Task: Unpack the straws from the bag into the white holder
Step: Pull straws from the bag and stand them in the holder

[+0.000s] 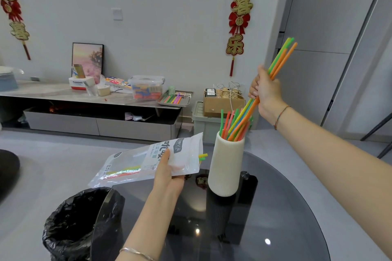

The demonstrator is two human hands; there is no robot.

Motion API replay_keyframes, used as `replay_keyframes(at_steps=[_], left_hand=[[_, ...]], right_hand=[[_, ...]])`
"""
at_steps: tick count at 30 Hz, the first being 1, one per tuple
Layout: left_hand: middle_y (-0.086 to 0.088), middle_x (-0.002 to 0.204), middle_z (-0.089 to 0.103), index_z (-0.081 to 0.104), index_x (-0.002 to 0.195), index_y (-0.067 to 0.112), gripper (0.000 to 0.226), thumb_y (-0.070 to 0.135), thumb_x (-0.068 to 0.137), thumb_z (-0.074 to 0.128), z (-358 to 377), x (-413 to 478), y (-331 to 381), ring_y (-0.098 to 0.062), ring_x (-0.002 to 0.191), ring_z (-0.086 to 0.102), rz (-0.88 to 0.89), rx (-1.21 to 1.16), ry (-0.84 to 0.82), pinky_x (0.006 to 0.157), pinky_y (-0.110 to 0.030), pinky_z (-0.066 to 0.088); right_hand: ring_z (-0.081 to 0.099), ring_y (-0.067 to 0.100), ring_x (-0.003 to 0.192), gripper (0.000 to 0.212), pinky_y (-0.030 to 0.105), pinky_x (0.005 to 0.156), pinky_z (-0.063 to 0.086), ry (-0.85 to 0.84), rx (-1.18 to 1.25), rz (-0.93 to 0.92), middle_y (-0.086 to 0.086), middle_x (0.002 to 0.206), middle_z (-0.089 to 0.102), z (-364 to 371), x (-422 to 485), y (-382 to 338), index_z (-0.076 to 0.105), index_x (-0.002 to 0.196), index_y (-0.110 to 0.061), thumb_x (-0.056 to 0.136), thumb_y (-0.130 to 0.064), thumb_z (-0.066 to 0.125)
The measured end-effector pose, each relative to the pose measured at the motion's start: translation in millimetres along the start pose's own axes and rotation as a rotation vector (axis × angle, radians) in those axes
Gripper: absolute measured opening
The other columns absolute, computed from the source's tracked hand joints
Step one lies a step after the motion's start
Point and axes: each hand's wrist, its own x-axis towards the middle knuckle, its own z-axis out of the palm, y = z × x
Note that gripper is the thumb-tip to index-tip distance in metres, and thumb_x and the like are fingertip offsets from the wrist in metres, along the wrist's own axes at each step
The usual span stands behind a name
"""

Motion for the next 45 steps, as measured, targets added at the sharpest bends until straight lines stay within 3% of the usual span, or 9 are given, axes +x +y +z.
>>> replay_keyframes(at_steps=[6,11,17,25,30,35,38,42,45], left_hand=[[-0.011,0.126,0.058,0.035,0.140,0.019,0.054,0.011,0.092,0.057,-1,0,0,-0.029,0.112,0.058,0.011,0.012,-0.015,0.083,-0.048,0.048],[-0.009,0.116,0.058,0.036,0.140,0.019,0.053,0.011,0.092,0.058,-2,1,0,-0.026,0.096,0.061,0.011,0.018,-0.021,0.077,-0.046,0.050],[-0.008,0.111,0.059,0.034,0.140,0.020,0.055,0.011,0.091,0.059,-3,2,0,-0.023,0.084,0.062,0.023,0.015,-0.011,0.065,-0.044,0.051],[-0.008,0.107,0.061,0.036,0.139,0.019,0.053,0.012,0.092,0.058,-2,0,2,-0.026,0.094,0.060,0.010,0.024,-0.030,0.078,-0.047,0.049],[-0.007,0.102,0.061,0.039,0.128,0.020,0.042,0.011,0.092,0.058,-4,-3,2,-0.027,0.100,0.059,0.003,0.034,-0.032,0.082,-0.048,0.048],[-0.008,0.110,0.059,0.040,0.119,0.021,0.034,0.011,0.092,0.058,-5,-6,2,-0.028,0.104,0.059,-0.002,0.033,-0.025,0.083,-0.047,0.048],[-0.008,0.108,0.059,0.039,0.117,0.021,0.032,0.012,0.092,0.057,-5,-8,2,-0.027,0.102,0.058,-0.006,0.052,-0.018,0.080,-0.046,0.048],[-0.009,0.113,0.059,0.041,0.122,0.019,0.034,0.013,0.093,0.057,-6,-7,7,-0.028,0.105,0.060,0.004,0.048,-0.015,0.078,-0.046,0.049],[-0.011,0.127,0.060,0.040,0.138,0.015,0.047,0.016,0.094,0.056,-7,-9,11,-0.024,0.090,0.063,0.023,0.057,-0.018,0.072,-0.044,0.052]], right_hand=[[0.052,0.010,0.045,0.048,0.025,0.060,0.048,-0.233,-0.336,-0.001,-0.008,0.042,0.045,-3,-5,22,0.040,0.051,-0.018,0.094,-0.039,0.049],[0.059,0.010,0.080,0.031,0.025,0.072,0.047,-0.365,-0.734,-0.091,0.001,0.087,0.067,-9,-9,27,0.065,0.076,-0.011,0.089,-0.038,0.058],[0.066,0.009,0.072,0.013,0.016,0.065,0.052,-0.248,-0.478,-0.265,0.005,0.087,0.069,-6,-10,15,0.054,0.097,-0.018,0.088,-0.011,0.061],[0.039,0.022,0.134,0.052,0.033,0.104,0.033,-0.613,-1.327,-0.278,0.005,0.147,0.042,-11,-26,42,0.043,0.138,-0.018,0.099,-0.046,0.023],[0.024,0.019,0.143,0.054,0.039,0.116,0.017,-0.615,-1.450,-0.372,0.000,0.155,0.030,-12,-26,42,0.032,0.145,-0.024,0.098,-0.049,0.023],[0.033,0.023,0.139,0.052,0.043,0.111,0.032,-0.472,-1.397,-0.248,0.001,0.150,0.038,-15,-34,45,0.037,0.143,-0.025,0.098,-0.048,0.027],[0.028,0.022,0.141,0.049,0.045,0.116,0.022,-0.389,-1.365,-0.349,0.002,0.152,0.035,-13,-48,44,0.038,0.141,-0.021,0.098,-0.043,0.031],[0.043,0.002,0.125,0.031,0.019,0.106,0.031,-0.185,-0.762,-0.567,-0.013,0.128,0.054,-2,-101,39,0.055,0.123,-0.021,0.097,-0.031,0.042],[0.047,-0.005,0.115,0.017,0.013,0.097,0.034,-0.090,-0.333,-0.314,-0.025,0.111,0.056,6,-159,69,0.058,0.109,-0.026,0.096,-0.025,0.046]])
